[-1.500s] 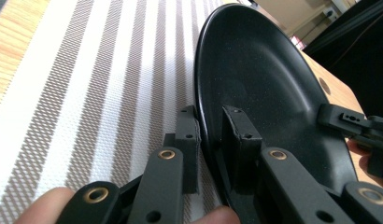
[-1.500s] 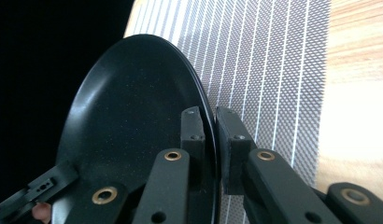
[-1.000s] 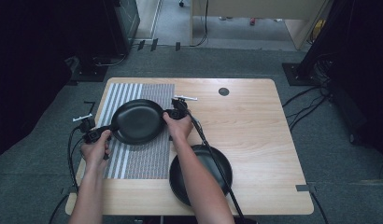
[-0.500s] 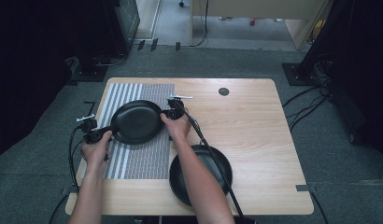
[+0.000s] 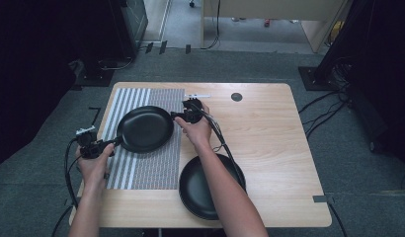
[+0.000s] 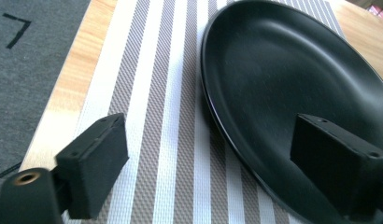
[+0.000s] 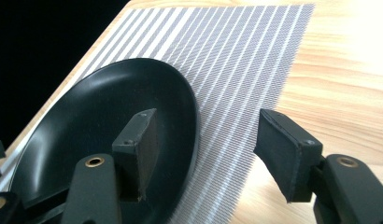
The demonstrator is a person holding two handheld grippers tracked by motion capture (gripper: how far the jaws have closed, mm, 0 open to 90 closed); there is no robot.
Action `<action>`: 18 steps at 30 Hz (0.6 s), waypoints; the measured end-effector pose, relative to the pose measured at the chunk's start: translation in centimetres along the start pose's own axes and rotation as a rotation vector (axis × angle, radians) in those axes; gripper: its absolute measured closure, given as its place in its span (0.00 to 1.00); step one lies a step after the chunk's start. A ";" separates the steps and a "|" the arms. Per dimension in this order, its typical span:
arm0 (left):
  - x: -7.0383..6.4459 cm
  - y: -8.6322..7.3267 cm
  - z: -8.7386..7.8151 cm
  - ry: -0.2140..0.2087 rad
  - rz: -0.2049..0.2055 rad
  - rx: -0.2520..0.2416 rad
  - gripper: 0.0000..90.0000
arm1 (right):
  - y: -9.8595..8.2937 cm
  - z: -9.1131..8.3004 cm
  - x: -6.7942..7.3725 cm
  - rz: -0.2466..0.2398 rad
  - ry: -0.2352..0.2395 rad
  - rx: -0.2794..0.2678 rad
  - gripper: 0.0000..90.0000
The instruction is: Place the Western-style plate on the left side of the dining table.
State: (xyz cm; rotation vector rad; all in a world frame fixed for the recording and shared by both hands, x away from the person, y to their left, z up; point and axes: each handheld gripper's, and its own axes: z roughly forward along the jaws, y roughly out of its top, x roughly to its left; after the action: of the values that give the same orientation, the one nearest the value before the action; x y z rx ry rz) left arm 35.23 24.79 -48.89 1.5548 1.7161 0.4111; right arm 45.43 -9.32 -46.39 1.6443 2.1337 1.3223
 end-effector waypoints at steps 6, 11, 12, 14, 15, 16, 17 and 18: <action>-1.3 -1.3 -1.7 -0.028 0.050 -0.032 0.03 | -1.3 -2.3 -1.7 0.011 0.017 0.032 0.33; -2.2 -2.3 -2.6 -0.045 0.088 -0.041 0.03 | -2.2 -4.5 -2.9 0.009 -0.001 0.035 0.30; -2.4 -2.4 -2.8 -0.048 0.092 -0.045 0.03 | -2.4 -5.0 -3.0 0.021 0.009 0.025 0.30; -2.7 -2.7 -3.0 -0.050 0.096 -0.047 0.03 | -2.7 -5.8 -3.2 0.031 0.010 0.014 0.29; -2.8 -2.9 -3.1 -0.048 0.099 -0.045 0.03 | -2.9 -6.0 -3.3 0.030 0.005 0.013 0.29; -2.9 -3.0 -3.2 -0.044 0.103 -0.041 0.03 | -3.0 -6.3 -3.2 0.030 -0.005 0.016 0.29; -3.0 -3.2 -3.3 -0.040 0.107 -0.038 0.03 | -3.1 -6.6 -3.2 0.017 -0.014 0.018 0.29; -3.0 -3.4 -3.4 -0.039 0.110 -0.034 0.03 | -3.2 -6.8 -3.1 0.006 -0.020 0.019 0.29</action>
State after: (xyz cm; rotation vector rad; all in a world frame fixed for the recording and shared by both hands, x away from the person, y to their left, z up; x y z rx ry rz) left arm 30.29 22.07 -48.05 1.6269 1.5908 0.4599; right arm 40.39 -15.68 -45.70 1.6647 2.1379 1.2856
